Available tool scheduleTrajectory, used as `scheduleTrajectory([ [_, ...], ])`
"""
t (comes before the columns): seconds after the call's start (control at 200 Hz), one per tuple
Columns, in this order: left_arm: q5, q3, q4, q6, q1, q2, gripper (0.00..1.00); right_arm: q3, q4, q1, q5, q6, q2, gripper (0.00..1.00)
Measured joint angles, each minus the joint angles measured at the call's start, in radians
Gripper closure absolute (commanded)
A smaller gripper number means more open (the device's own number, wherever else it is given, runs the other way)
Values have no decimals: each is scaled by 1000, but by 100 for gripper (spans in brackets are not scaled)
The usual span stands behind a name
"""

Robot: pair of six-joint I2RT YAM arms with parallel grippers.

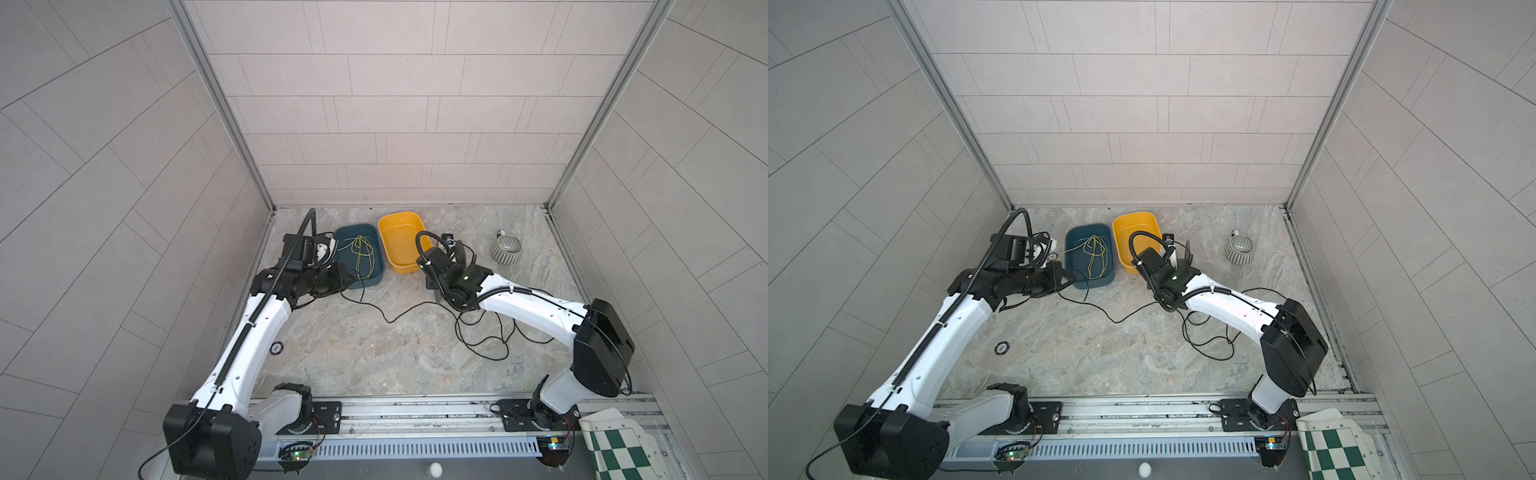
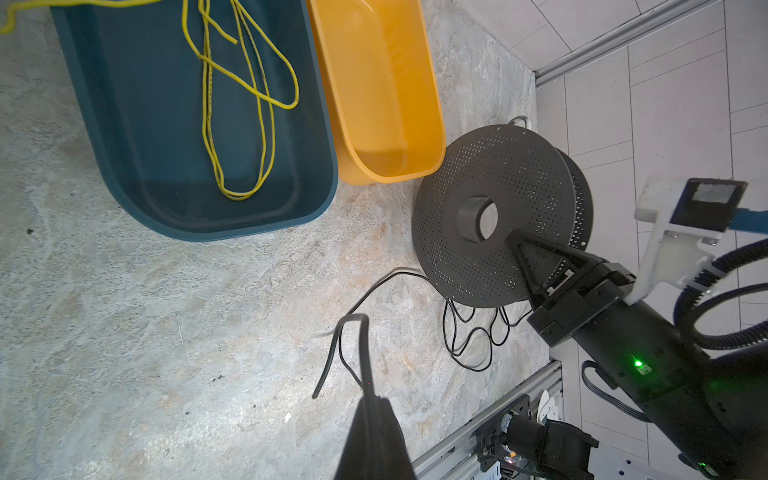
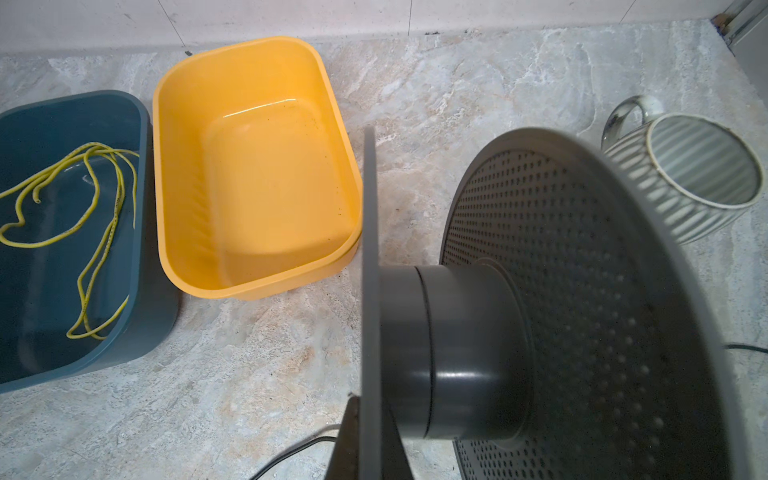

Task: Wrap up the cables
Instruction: 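Move the upright grey spool toward the yellow tub with the right gripper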

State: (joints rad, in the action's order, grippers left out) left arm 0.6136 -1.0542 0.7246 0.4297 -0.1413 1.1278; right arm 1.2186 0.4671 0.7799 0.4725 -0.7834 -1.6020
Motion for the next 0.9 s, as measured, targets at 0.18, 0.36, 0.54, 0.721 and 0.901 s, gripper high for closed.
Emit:
scheduleTrajectory([
  [0.18,1,0,0,4,-5,0,100,0,-12,0,8,-2,-5,88],
  [0.36,0,0,0,13,-10,0,100,0,-30,0,14,-7,-6,67],
  [0.54,8,0,-2,53,-28,0,100,0,-38,0,-1,0,-5,44],
  [0.721,23,7,-24,109,-64,0,100,-15,-55,0,-30,28,45,30],
  [0.901,39,10,-54,162,-99,0,100,-47,-72,0,-72,69,120,26],
])
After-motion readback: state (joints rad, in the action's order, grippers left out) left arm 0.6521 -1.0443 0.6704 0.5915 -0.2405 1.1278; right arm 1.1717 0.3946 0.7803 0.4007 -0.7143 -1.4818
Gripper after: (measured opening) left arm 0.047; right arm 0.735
